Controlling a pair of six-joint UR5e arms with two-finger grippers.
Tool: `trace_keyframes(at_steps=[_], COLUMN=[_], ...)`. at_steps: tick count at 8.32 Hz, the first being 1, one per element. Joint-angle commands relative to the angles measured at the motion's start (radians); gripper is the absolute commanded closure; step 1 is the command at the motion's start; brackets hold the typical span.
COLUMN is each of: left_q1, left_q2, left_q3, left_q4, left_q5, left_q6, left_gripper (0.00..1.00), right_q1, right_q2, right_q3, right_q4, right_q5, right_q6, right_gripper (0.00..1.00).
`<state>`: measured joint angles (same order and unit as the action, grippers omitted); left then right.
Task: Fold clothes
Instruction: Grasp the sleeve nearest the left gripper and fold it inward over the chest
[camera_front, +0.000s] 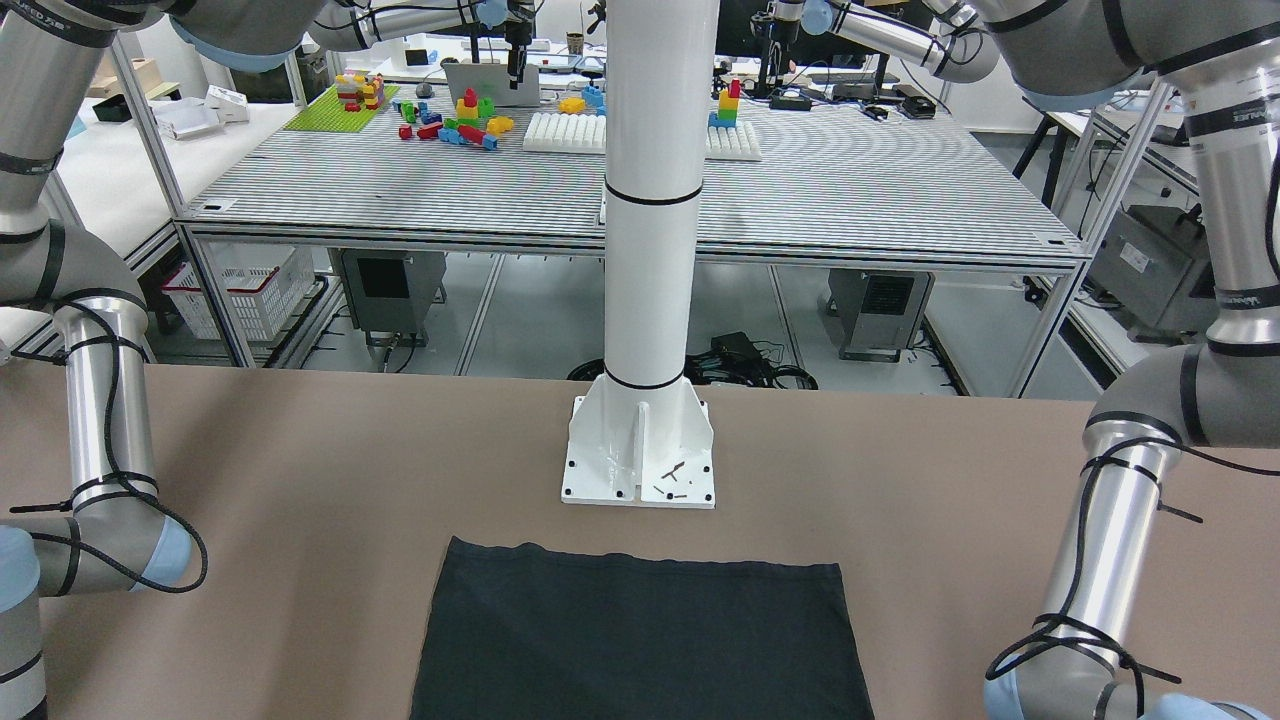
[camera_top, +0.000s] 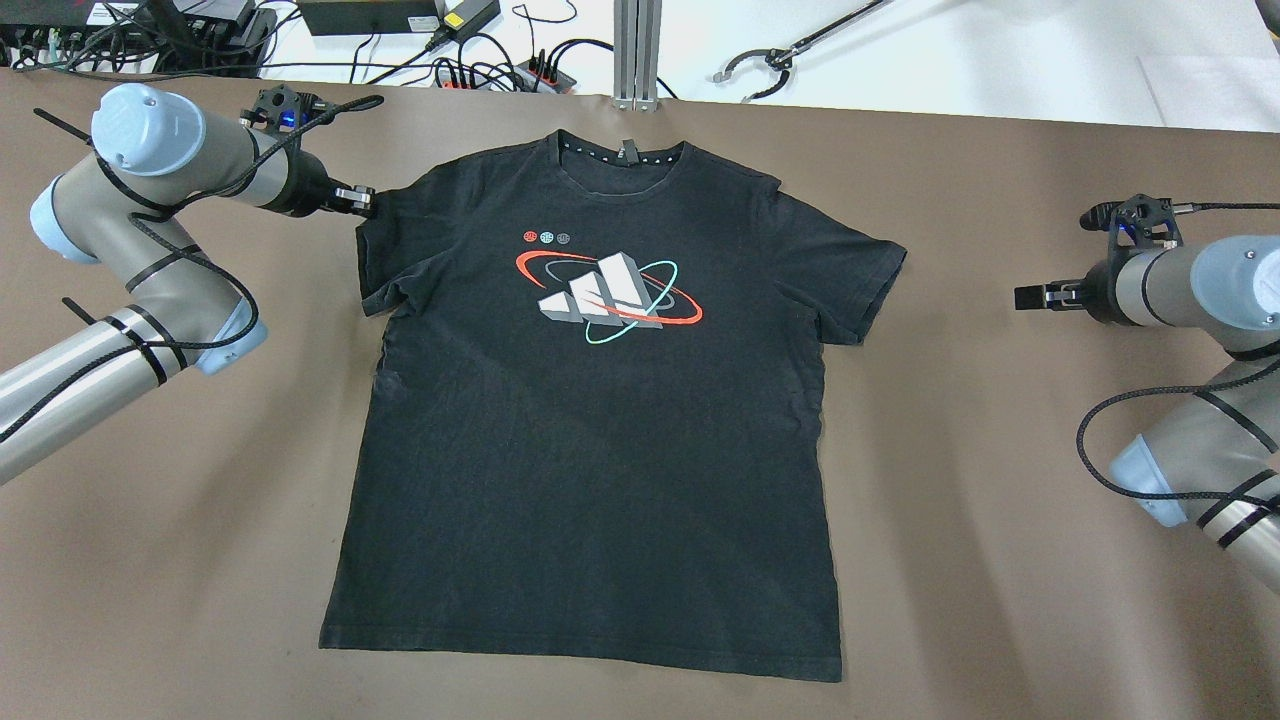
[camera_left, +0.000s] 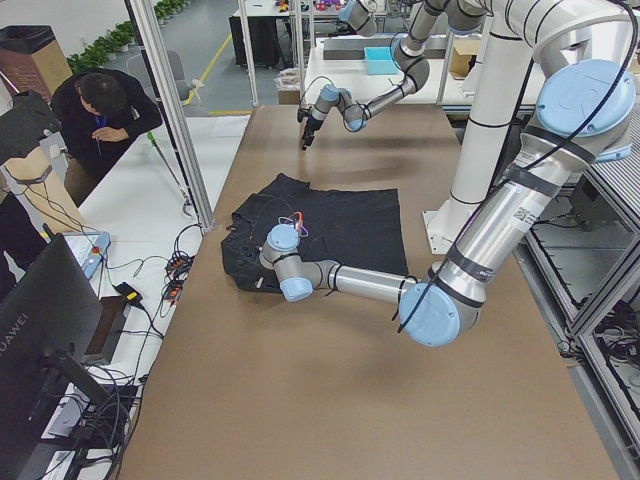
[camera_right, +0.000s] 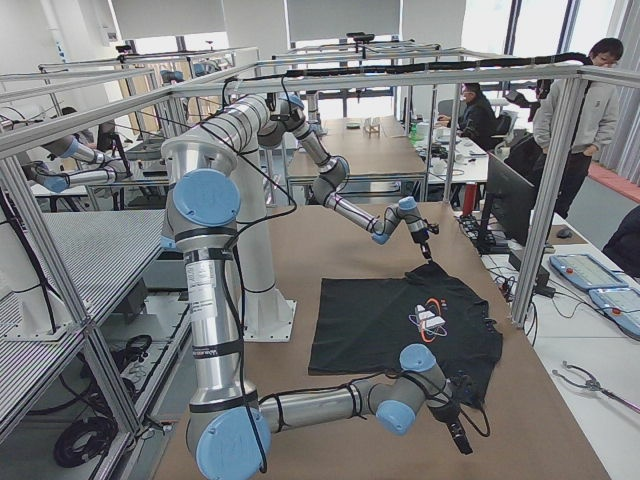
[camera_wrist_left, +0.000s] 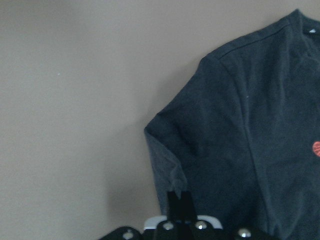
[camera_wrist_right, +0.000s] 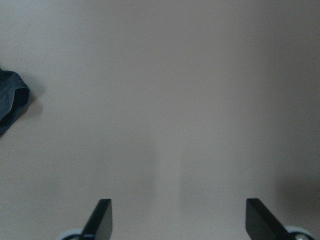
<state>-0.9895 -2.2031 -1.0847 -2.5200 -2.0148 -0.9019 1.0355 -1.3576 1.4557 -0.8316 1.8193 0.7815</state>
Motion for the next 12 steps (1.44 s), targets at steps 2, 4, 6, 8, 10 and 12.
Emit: trace_keyframes(at_steps=[2,4,6,8,10,12], left_q1=[0.05,0.156,0.251,0.282,0.279,0.242], left_q2=[-0.166,-0.22,-0.239,-0.241,-0.242,-0.296], left_q3=[-0.02,-0.008,-0.006,0.037,0.032,0.006], left_q4=[0.104,0.113,0.155,0.152,0.139,0.15], left_q5=[0.02,0.135,0.262,0.307,0.358,0.283], left_q6=[-0.227,-0.3,-0.313,-0.302,-0.302,-0.339], left_gripper=[1.0,1.0,1.0,0.87,0.06,0.06], right_q1=[-0.002,-0.008,-0.008,-0.009,-0.012,-0.015], right_q2=[0.0,0.0,0.0,0.0,0.0,0.012], right_q3=[0.002,0.002,0.0,0.0,-0.002,0.0], right_q4=[0.002,0.002,0.0,0.0,0.0,-0.001], right_q5=[0.001,0.002,0.0,0.0,-0.002,0.0], right_q6=[0.016,0.018,0.018,0.018,0.018,0.016], right_gripper=[0.06,0.06,0.06,0.06,0.06,0.06])
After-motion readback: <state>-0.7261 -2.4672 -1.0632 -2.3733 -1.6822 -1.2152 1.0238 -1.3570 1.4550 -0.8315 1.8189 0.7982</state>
